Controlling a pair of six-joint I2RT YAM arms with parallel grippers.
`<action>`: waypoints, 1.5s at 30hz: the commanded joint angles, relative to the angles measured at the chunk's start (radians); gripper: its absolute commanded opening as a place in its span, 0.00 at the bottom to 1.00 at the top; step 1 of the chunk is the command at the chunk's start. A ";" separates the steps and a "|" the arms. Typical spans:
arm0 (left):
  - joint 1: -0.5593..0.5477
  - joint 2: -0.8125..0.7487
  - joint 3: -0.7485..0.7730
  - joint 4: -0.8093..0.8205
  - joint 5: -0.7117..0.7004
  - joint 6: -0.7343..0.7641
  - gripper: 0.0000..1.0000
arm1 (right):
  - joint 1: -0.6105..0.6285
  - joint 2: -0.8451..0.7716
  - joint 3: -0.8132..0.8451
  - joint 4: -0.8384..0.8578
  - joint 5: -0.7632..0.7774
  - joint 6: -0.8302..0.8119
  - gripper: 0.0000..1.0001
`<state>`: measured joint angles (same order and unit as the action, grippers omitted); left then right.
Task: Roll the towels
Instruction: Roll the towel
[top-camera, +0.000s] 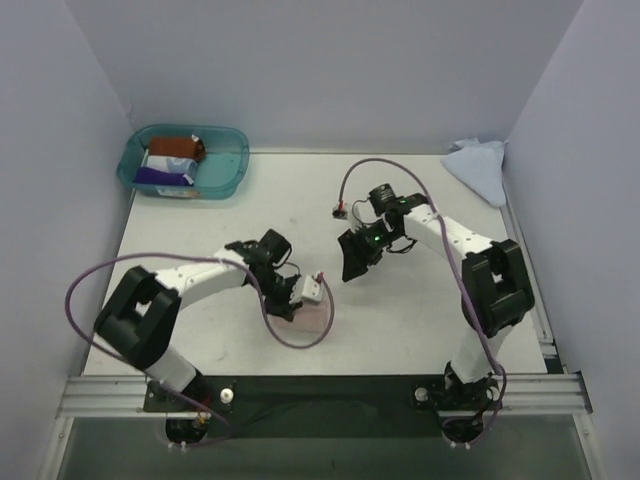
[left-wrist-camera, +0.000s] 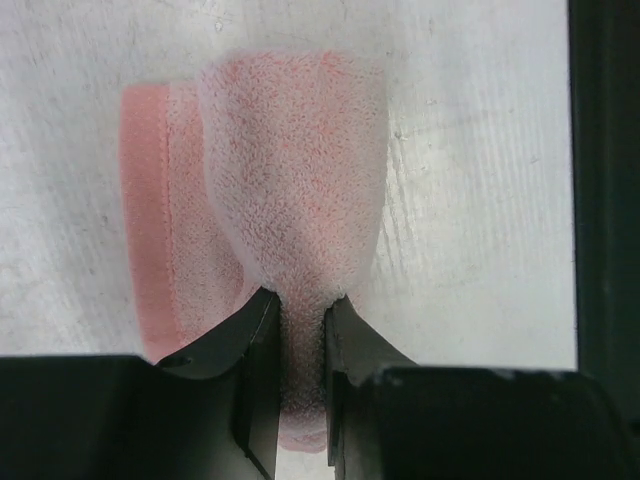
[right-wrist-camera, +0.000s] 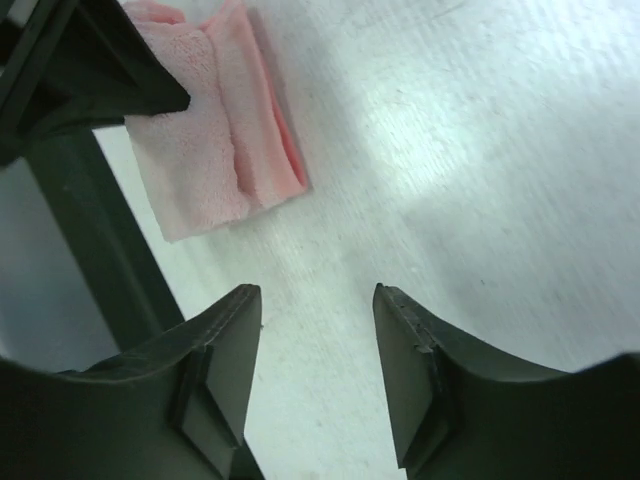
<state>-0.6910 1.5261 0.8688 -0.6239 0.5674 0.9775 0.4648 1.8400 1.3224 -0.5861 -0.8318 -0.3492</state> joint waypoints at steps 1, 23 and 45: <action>0.089 0.181 0.057 -0.261 0.095 -0.005 0.00 | -0.023 -0.175 -0.119 0.071 0.118 -0.007 0.47; 0.254 0.750 0.596 -0.637 0.206 0.073 0.07 | 0.492 -0.358 -0.284 0.265 0.563 -0.093 0.51; 0.323 0.752 0.599 -0.616 0.249 0.041 0.27 | 0.502 -0.030 -0.198 0.370 0.396 -0.122 0.15</action>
<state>-0.4084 2.2696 1.4868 -1.4117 0.9283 0.9695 0.9791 1.7641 1.1164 -0.2195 -0.3569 -0.4664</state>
